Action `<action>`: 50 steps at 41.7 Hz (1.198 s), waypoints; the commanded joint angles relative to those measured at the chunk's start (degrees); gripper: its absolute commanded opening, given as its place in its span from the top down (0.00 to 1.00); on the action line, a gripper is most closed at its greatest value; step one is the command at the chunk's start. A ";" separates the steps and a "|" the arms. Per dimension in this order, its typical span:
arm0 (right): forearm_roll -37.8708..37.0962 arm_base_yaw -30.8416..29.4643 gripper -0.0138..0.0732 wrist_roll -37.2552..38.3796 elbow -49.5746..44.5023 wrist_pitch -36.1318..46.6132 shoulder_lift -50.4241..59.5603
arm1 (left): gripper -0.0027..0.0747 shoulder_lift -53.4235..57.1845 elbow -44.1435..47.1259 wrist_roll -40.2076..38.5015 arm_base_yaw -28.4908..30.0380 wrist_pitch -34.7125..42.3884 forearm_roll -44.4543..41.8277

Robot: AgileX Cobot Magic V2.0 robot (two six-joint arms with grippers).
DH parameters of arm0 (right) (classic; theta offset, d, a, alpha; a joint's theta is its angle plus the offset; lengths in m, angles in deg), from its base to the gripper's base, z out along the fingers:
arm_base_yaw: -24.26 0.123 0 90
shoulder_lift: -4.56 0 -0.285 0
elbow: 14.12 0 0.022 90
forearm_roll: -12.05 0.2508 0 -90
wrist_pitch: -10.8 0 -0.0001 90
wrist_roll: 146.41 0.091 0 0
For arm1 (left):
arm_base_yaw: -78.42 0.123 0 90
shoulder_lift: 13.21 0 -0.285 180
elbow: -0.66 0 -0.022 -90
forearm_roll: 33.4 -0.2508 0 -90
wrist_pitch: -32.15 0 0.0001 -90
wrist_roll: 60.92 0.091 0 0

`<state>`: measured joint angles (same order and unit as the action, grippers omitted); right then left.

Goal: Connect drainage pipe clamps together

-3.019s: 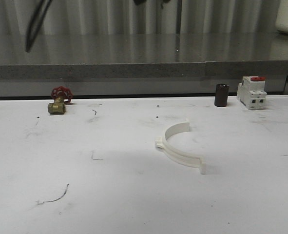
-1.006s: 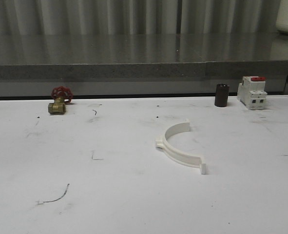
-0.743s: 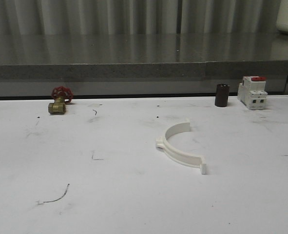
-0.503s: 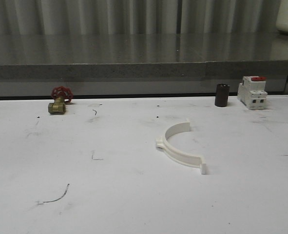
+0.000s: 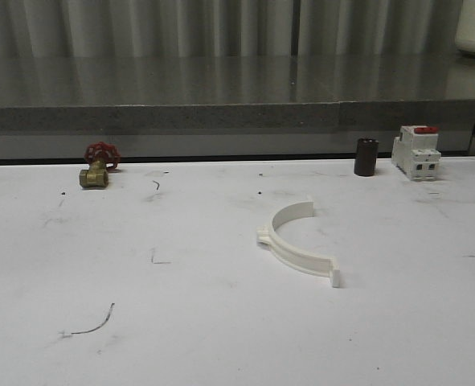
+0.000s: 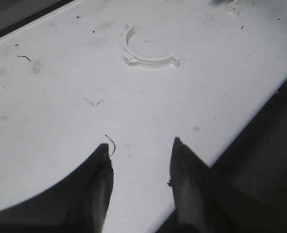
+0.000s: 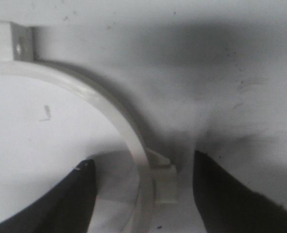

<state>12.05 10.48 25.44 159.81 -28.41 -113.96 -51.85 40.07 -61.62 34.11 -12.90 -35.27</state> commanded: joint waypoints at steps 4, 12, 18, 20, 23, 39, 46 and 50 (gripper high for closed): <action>0.00 -0.47 0.51 -0.66 1.72 0.87 1.93 | 0.60 -0.09 -1.52 -0.12 0.10 4.21 0.42; 0.00 -0.47 0.66 -0.66 1.72 0.80 2.17 | 0.60 -0.09 -1.52 -0.12 0.10 4.21 0.42; 0.00 -0.47 0.66 -0.66 1.72 0.70 2.17 | 0.60 -0.09 -1.52 -0.12 0.10 4.21 0.42; 0.00 -0.47 0.66 -0.66 1.72 0.36 2.17 | 0.60 -0.09 -1.52 -0.12 0.10 4.21 0.42; 0.37 -0.47 0.66 -0.66 1.77 -0.66 2.73 | 0.60 -0.09 -1.52 -0.12 0.10 4.21 0.42; 11.44 0.28 0.66 -0.66 1.71 -7.21 20.55 | 0.60 -0.09 -1.52 -0.12 0.10 4.21 0.42; 11.99 4.79 0.66 -0.66 1.71 -11.80 30.70 | 0.60 -0.09 -1.52 -0.12 0.10 4.21 0.42; 12.04 8.87 0.66 -0.58 1.71 -15.54 36.41 | 0.60 -0.09 -1.52 -0.12 0.10 4.21 0.42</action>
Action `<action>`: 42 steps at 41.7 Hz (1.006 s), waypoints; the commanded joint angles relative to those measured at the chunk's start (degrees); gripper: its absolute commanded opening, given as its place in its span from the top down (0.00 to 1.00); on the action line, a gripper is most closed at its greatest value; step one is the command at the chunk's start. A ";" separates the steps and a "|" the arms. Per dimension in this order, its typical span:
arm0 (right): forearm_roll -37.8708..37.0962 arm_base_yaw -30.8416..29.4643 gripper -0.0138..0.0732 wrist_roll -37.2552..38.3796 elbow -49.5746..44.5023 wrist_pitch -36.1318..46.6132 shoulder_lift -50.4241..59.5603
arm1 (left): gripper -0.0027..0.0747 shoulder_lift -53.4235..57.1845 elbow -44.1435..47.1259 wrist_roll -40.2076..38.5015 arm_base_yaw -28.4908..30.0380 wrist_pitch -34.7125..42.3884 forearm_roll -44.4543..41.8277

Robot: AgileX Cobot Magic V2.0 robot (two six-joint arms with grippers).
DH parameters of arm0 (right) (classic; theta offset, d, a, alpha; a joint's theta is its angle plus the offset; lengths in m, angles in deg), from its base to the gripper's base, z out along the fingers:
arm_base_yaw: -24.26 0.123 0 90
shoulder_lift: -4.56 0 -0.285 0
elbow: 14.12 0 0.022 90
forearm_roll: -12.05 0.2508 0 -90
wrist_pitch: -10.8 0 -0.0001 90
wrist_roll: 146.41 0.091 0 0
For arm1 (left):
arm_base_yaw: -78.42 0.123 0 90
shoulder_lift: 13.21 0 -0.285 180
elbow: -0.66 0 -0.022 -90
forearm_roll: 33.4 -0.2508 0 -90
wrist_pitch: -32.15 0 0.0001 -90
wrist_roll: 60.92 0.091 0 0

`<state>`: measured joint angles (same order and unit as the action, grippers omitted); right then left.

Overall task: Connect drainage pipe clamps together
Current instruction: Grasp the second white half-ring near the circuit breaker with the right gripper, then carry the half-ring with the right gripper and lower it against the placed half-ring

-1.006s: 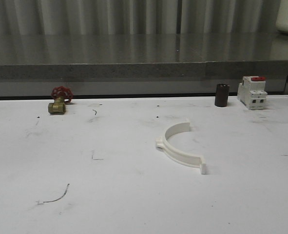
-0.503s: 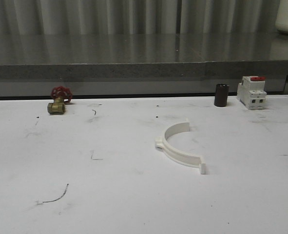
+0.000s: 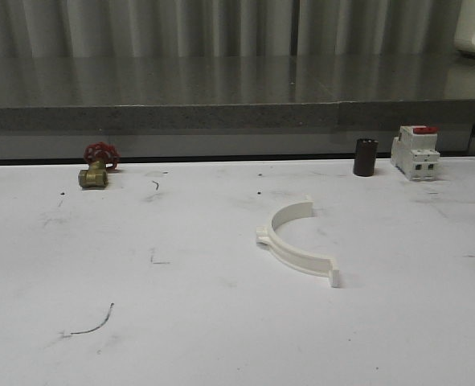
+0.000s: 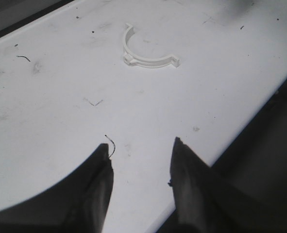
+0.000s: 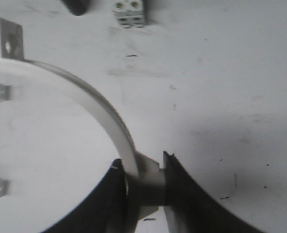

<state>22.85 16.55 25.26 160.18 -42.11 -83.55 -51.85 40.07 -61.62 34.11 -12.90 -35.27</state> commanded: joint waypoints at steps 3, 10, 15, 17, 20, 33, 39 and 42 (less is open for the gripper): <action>1.13 5.98 0.66 1.15 1.34 -4.94 9.08 | 0.60 -0.09 -1.52 -0.12 0.10 4.21 0.42; -3.05 13.04 0.66 6.19 1.34 -10.31 11.59 | 0.60 -0.09 -1.52 -0.12 0.10 4.21 0.42; -8.68 15.88 0.66 11.94 2.38 -10.37 10.29 | 0.60 -0.09 -1.52 -0.12 0.10 4.21 0.42; -10.80 17.19 0.66 15.11 3.34 -10.95 9.03 | 0.60 -0.09 -1.52 -0.12 0.10 4.21 0.42; -14.77 18.98 0.66 20.61 4.96 -11.55 5.98 | 0.60 -0.09 -1.52 -0.12 0.10 4.21 0.42; -17.43 23.45 0.66 30.54 5.44 -1.78 -7.15 | 0.60 -0.09 -1.52 -0.12 0.10 4.21 0.42; -17.47 25.52 0.66 30.54 5.44 1.68 -13.23 | 0.60 -0.09 -1.52 -0.12 0.10 4.21 0.42; -17.07 26.01 0.66 30.67 5.44 2.95 -15.89 | 0.60 -0.09 -1.52 -0.12 0.10 4.21 0.42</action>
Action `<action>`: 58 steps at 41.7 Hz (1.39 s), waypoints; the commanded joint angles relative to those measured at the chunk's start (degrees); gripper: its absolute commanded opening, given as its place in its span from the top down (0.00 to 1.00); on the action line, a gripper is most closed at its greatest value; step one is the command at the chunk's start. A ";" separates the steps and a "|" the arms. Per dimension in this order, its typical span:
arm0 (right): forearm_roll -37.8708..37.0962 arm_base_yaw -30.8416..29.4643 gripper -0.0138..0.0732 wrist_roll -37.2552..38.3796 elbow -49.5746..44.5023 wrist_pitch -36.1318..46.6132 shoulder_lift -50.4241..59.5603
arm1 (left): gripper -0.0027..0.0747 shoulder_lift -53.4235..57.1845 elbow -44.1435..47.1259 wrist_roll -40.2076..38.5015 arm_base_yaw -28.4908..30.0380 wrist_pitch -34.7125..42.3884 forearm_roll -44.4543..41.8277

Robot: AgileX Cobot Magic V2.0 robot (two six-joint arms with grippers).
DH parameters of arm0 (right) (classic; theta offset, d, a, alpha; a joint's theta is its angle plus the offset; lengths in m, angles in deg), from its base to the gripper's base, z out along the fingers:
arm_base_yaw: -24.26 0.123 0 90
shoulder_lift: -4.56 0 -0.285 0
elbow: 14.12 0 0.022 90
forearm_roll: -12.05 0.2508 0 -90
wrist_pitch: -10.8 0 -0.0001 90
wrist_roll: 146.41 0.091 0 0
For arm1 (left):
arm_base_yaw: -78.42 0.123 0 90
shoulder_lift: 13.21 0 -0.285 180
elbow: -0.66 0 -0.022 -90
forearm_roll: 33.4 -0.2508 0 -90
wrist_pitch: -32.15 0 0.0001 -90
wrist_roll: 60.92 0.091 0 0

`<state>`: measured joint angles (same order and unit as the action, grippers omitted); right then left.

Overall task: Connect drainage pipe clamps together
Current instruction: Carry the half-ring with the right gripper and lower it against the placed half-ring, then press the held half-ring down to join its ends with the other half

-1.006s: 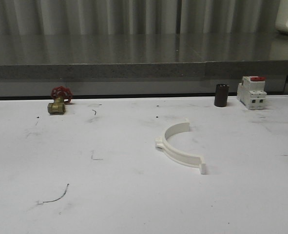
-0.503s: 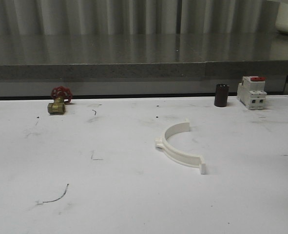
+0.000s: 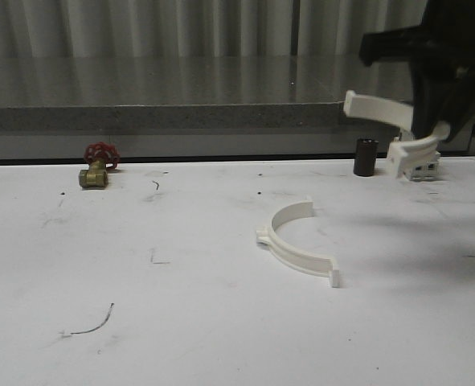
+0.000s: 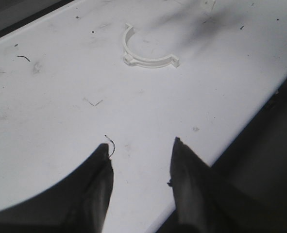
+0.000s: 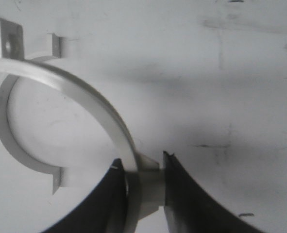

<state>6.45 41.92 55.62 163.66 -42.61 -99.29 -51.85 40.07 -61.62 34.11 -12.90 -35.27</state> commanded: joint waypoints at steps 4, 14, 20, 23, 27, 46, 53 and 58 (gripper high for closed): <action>-0.03 0.69 0.66 1.55 1.95 4.67 -3.44 | 0.60 -0.09 -1.52 -0.12 0.10 4.21 0.42; -0.03 0.69 0.66 4.55 1.89 7.48 -8.09 | 0.60 -0.09 -1.52 -0.12 0.10 4.21 0.42; -0.91 0.69 0.66 4.55 1.89 7.75 -9.54 | 0.60 -0.09 -1.52 -0.12 0.10 4.21 0.42; -1.30 0.69 0.66 4.55 1.89 8.04 -10.13 | 0.60 -0.09 -1.52 -0.12 0.10 4.21 0.42; -1.35 0.69 0.66 4.55 1.89 8.47 -10.72 | 0.60 -0.09 -1.52 -0.12 0.10 4.21 0.42; -1.13 0.79 0.66 4.55 1.89 10.25 -12.95 | 0.60 -0.09 -1.52 -0.12 0.10 4.21 0.42; -0.67 1.00 0.66 4.55 1.89 10.68 -12.95 | 0.60 -0.09 -1.52 -0.12 0.10 4.21 0.42; -0.61 1.00 0.66 4.55 1.89 10.69 -12.95 | 0.60 -0.09 -1.52 -0.12 0.10 4.21 0.42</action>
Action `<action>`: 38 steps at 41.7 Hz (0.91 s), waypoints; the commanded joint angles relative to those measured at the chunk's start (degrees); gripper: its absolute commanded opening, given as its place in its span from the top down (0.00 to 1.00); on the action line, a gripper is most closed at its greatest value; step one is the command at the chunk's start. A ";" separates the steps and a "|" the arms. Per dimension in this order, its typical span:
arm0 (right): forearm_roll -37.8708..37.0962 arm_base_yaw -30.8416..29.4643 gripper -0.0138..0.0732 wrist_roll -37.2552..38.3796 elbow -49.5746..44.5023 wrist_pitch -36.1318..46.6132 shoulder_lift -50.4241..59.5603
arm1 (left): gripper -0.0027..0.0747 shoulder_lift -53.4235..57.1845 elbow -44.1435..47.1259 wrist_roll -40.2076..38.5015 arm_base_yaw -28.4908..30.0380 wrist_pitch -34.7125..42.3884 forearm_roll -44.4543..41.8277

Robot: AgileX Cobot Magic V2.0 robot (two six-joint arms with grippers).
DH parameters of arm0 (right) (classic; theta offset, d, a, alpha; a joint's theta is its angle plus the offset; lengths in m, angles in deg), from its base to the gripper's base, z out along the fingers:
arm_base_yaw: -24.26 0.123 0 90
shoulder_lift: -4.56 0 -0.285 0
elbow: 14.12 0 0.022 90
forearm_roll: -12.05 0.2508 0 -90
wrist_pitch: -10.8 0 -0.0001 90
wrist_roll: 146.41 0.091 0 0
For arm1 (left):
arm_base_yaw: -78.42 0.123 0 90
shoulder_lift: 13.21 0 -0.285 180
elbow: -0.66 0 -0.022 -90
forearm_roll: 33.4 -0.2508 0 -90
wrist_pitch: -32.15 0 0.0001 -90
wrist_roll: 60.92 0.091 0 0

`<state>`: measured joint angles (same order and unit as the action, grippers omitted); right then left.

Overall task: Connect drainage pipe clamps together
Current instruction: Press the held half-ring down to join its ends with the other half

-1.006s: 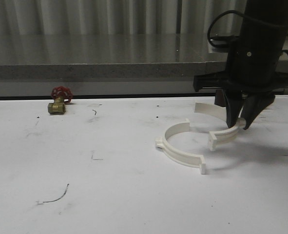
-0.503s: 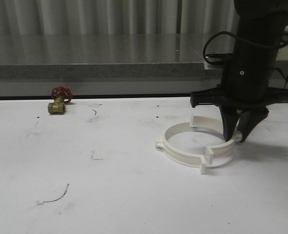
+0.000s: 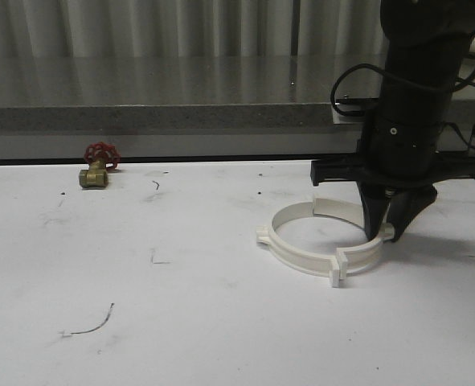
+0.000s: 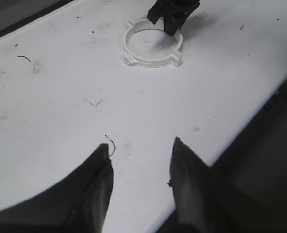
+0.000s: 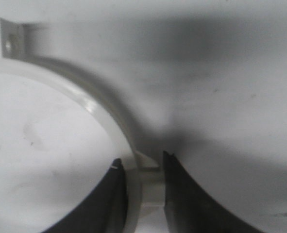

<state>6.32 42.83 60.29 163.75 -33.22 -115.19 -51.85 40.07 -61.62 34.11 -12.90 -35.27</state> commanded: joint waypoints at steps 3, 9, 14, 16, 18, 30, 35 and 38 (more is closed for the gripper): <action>-0.48 0.21 0.66 -0.12 1.80 1.30 2.94 | 0.60 -0.09 -1.52 -0.12 0.10 4.21 0.42; -0.54 0.21 0.66 -0.12 1.80 0.91 2.94 | 0.60 -0.09 -1.52 -0.12 0.10 4.21 0.42; -0.54 0.21 0.65 -0.12 1.80 0.68 2.94 | 0.60 -0.09 -1.52 -0.12 0.10 4.21 0.42; -0.54 0.21 0.65 -0.12 1.80 0.62 2.94 | 0.60 -0.09 -1.52 -0.12 0.10 4.21 0.42; -0.54 0.21 0.65 -0.12 1.80 0.62 2.94 | 0.60 -0.09 -1.52 -0.12 0.10 4.21 0.42; -0.54 0.50 0.60 -0.12 1.80 0.68 2.94 | 0.60 -0.09 -1.52 -0.12 0.10 4.21 0.42; -0.54 0.50 0.47 -0.12 1.80 0.56 2.94 | 0.60 -0.09 -1.52 -0.12 0.10 4.21 0.42; -0.54 0.50 0.42 -0.12 1.80 0.63 2.94 | 0.60 -0.09 -1.52 -0.12 0.10 4.21 0.42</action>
<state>6.32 43.04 60.29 163.75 -33.22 -115.19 -51.85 40.07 -61.62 34.11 -12.90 -35.27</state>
